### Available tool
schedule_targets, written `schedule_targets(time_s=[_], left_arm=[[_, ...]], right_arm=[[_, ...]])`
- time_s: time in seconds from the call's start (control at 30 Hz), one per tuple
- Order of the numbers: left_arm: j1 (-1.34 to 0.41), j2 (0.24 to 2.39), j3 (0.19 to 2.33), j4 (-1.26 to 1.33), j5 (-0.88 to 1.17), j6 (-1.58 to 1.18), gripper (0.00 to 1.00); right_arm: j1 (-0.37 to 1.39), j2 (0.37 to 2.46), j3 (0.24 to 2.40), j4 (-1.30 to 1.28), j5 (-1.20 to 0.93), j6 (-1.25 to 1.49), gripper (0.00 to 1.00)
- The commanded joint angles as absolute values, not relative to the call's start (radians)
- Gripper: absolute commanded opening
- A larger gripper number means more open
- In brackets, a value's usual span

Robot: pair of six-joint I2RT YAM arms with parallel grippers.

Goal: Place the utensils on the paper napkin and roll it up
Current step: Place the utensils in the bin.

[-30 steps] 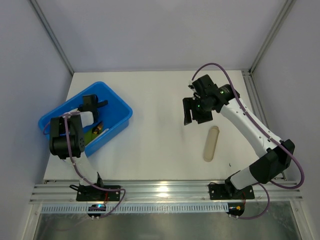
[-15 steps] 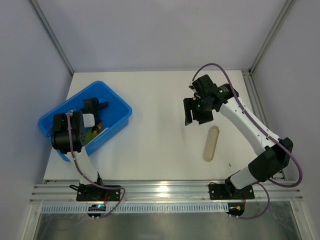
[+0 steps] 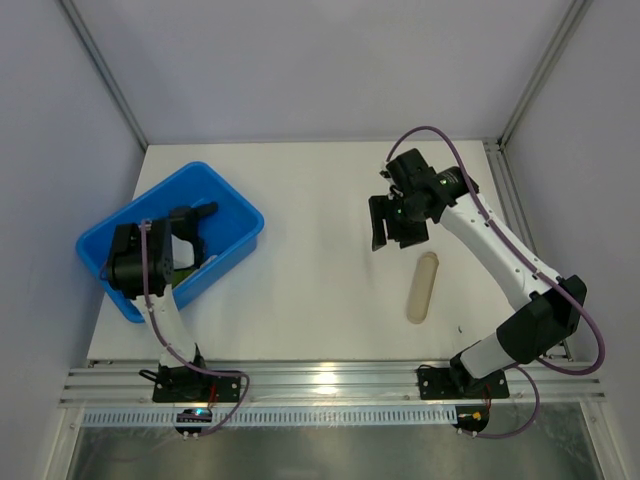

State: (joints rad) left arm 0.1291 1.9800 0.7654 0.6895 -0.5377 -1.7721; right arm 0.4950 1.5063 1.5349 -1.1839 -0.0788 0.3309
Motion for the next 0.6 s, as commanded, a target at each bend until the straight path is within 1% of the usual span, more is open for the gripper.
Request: schedule_targets(time_s=[0.0,0.07,0.1,0.17,0.27,0.3,0.37,0.47,0.57], left_arm=[[0.14,2.023,0.741,0.795,-0.502,-1.759,0.15],[0.141,2.01,0.745,0.767,-0.5,-1.764,0.21],[0.14,2.002,0.749,0.728,-0.5,-1.763,0.28],[0.141,1.974,0.756,0.683,-0.503,-1.758,0.31],[0.14,1.95,0.77,0.595,-0.506,-1.759,0.42],[0.141,1.939,0.775,0.583,-0.506,-1.758,0.49],[0.14,1.927,0.778,0.531,-0.511,-1.775,0.54],[0.14,1.91,0.784,0.474,-0.509,-1.793,0.64],[0.14,1.885,0.793,0.405,-0.503,-1.798,0.67]], right_arm=[[0.488,1.49,1.546,-1.198,-0.058,0.318,0.7],[0.488,1.485,1.546,-1.198,-0.057,0.318,0.7],[0.488,1.483,1.546,-1.198,-0.055,0.318,0.7],[0.486,1.48,1.546,-1.197,-0.057,0.318,0.7],[0.486,1.477,1.545,-1.193,-0.057,0.321,0.7],[0.486,1.476,1.542,-1.193,-0.057,0.322,0.7],[0.486,1.47,1.54,-1.19,-0.055,0.322,0.7],[0.485,1.46,1.534,-1.19,-0.054,0.324,0.7],[0.485,1.454,1.529,-1.189,-0.051,0.327,0.7]])
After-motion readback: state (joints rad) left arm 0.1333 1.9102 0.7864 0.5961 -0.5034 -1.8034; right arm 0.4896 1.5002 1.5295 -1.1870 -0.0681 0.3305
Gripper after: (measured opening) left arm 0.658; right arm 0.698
